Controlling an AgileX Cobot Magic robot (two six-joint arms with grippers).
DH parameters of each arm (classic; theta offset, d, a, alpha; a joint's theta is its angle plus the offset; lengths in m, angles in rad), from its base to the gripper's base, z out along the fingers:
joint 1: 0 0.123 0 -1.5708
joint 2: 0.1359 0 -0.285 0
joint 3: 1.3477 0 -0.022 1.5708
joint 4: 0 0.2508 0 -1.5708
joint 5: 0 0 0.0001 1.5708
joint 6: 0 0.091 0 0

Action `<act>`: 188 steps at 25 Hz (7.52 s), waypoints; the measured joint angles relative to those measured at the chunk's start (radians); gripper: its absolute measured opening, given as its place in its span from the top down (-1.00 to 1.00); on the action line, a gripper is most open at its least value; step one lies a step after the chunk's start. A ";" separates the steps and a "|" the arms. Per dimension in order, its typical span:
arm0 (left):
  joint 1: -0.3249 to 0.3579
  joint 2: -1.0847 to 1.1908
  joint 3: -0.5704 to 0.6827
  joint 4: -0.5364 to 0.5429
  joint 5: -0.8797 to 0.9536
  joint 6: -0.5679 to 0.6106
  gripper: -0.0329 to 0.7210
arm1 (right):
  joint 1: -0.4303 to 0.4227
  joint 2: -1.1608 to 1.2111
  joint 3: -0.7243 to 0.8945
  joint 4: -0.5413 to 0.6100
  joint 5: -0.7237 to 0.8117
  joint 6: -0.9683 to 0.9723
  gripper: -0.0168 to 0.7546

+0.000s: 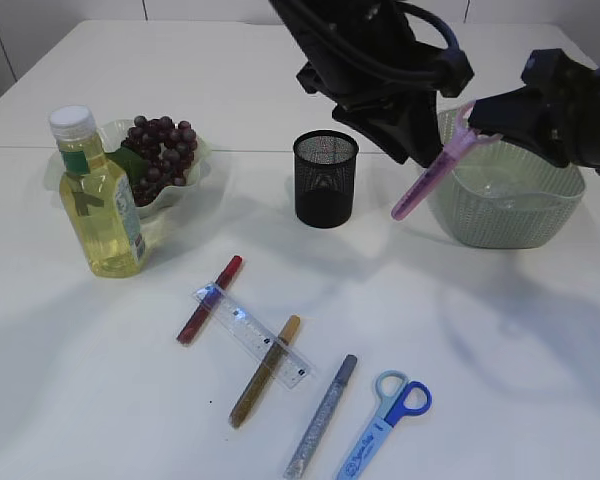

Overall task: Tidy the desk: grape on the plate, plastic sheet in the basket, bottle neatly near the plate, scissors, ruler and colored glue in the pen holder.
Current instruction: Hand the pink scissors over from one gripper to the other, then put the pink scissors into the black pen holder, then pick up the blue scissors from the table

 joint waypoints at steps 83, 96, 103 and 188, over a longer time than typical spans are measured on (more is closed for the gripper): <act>0.167 -0.039 -0.002 0.475 0.005 -0.197 0.34 | 0.219 0.692 -0.834 -0.223 -0.194 -0.296 0.66; 0.167 -0.039 -0.002 0.477 0.005 -0.197 0.34 | 0.219 0.694 -0.835 -0.229 -0.209 -0.284 0.54; 0.167 -0.039 -0.002 0.487 0.005 -0.197 0.34 | 0.219 0.666 -0.835 -0.451 -0.171 -0.048 0.34; 0.167 -0.760 0.366 0.374 0.024 -0.175 0.27 | 0.529 0.329 -0.347 -1.653 0.368 2.244 -0.37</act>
